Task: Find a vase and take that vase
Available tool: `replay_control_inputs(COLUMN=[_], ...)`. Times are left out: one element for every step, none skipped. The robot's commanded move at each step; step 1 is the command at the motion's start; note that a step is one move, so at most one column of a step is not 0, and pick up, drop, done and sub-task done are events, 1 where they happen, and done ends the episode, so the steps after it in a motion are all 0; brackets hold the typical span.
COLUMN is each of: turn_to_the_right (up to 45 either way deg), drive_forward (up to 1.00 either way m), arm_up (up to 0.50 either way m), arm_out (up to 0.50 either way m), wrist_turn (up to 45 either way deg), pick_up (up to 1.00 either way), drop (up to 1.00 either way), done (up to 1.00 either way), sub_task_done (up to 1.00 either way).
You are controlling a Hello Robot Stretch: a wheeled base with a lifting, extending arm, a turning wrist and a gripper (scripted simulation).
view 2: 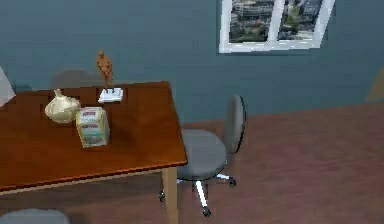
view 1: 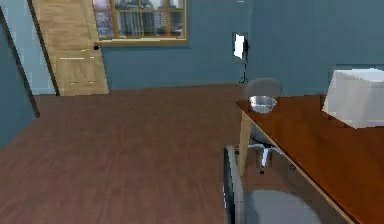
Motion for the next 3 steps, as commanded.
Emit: replay_control_inputs(turn_to_the_right=[45.0,33.0,0.0], drive_forward=[0.00,0.00,0.40], arm_up=[0.00,0.00,0.00], arm_out=[0.00,0.00,0.00], wrist_turn=[0.0,0.0,0.0], pick_up=[0.00,0.00,0.00], drop=[0.00,0.00,0.00], done=[0.00,0.00,0.00], sub_task_done=[0.00,0.00,0.00])
